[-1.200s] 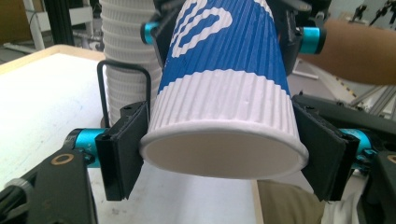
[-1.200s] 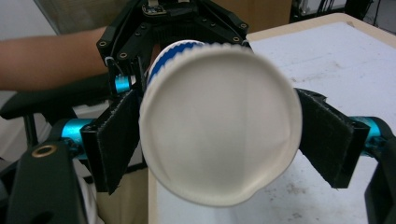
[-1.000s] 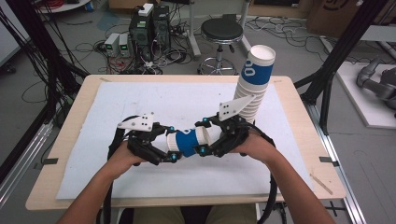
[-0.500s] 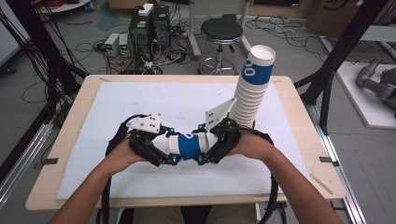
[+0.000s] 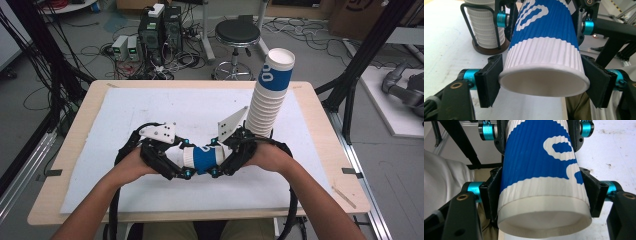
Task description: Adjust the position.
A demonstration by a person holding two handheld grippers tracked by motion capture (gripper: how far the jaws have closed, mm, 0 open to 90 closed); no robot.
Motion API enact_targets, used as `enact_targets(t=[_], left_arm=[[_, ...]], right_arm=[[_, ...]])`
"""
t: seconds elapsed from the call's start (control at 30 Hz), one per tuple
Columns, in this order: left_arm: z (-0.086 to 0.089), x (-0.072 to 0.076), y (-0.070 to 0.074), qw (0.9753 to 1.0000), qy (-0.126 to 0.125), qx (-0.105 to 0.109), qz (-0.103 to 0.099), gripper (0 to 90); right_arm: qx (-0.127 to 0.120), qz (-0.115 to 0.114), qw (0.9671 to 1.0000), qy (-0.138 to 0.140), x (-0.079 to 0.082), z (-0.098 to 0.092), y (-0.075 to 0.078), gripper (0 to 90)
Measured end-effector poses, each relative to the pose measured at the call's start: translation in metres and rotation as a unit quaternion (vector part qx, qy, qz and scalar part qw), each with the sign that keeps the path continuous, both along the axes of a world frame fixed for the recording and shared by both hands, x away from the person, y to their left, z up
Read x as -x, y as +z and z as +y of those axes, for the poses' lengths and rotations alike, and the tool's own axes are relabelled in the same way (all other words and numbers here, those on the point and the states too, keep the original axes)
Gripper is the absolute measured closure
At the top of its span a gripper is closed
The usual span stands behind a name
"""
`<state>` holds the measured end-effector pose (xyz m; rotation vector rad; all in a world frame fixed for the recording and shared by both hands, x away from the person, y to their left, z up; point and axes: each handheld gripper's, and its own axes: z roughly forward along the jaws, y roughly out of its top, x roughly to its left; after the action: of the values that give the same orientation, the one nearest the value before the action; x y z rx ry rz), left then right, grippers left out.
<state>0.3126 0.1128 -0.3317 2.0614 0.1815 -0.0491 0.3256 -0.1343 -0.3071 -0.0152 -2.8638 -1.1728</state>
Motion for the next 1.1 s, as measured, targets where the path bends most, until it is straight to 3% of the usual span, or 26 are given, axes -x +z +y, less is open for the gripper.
enact_targets(t=[0.07, 0.13, 0.3, 0.33, 0.43, 0.47, 0.6, 0.8, 0.9, 1.0, 1.1], left_arm=[[0.001, 0.000, -0.002, 0.9997, 0.009, 0.021, 0.012, 19.3], [0.003, 0.000, -0.004, 0.9994, 0.016, 0.031, 0.010, 14.6], [0.009, 0.000, -0.006, 0.9972, 0.027, 0.069, 0.002, 14.6], [0.012, 0.001, -0.008, 0.9954, 0.034, 0.089, 0.005, 14.6], [0.018, 0.001, -0.013, 0.9921, 0.050, 0.115, -0.003, 14.6], [0.020, 0.001, -0.016, 0.9904, 0.055, 0.127, -0.003, 14.6], [0.023, 0.002, -0.023, 0.9832, 0.069, 0.169, 0.001, 14.4], [0.021, 0.002, -0.031, 0.9804, 0.072, 0.183, 0.016, 12.7], [0.018, 0.003, -0.031, 0.9802, 0.068, 0.185, 0.018, 12.3], [0.016, 0.003, -0.031, 0.9790, 0.061, 0.193, 0.025, 12.3], [0.014, 0.003, -0.030, 0.9770, 0.059, 0.203, 0.032, 12.2]], right_arm=[[-0.005, -0.005, 1.0000, -0.003, 0.001, -0.001, -0.001, 28.9], [-0.009, -0.004, 0.9999, -0.009, 0.002, -0.003, -0.002, 28.9], [-0.045, -0.008, 0.9988, -0.019, 0.001, -0.012, -0.005, 28.8], [-0.051, -0.005, 0.9984, -0.024, 0.001, -0.014, -0.006, 28.7], [-0.092, 0.000, 0.9950, -0.040, 0.002, -0.024, -0.015, 28.7], [-0.092, 0.000, 0.9950, -0.040, 0.002, -0.024, -0.015, 28.7], [-0.133, -0.001, 0.9894, -0.058, 0.003, -0.031, -0.023, 28.4], [-0.184, 0.016, 0.9799, -0.075, 0.007, -0.033, -0.032, 28.4], [-0.207, 0.020, 0.9754, -0.073, 0.007, -0.033, -0.033, 28.4], [-0.214, 0.025, 0.9734, -0.077, 0.008, -0.033, -0.034, 28.4], [-0.236, 0.034, 0.9683, -0.074, 0.007, -0.034, -0.037, 28.4]])
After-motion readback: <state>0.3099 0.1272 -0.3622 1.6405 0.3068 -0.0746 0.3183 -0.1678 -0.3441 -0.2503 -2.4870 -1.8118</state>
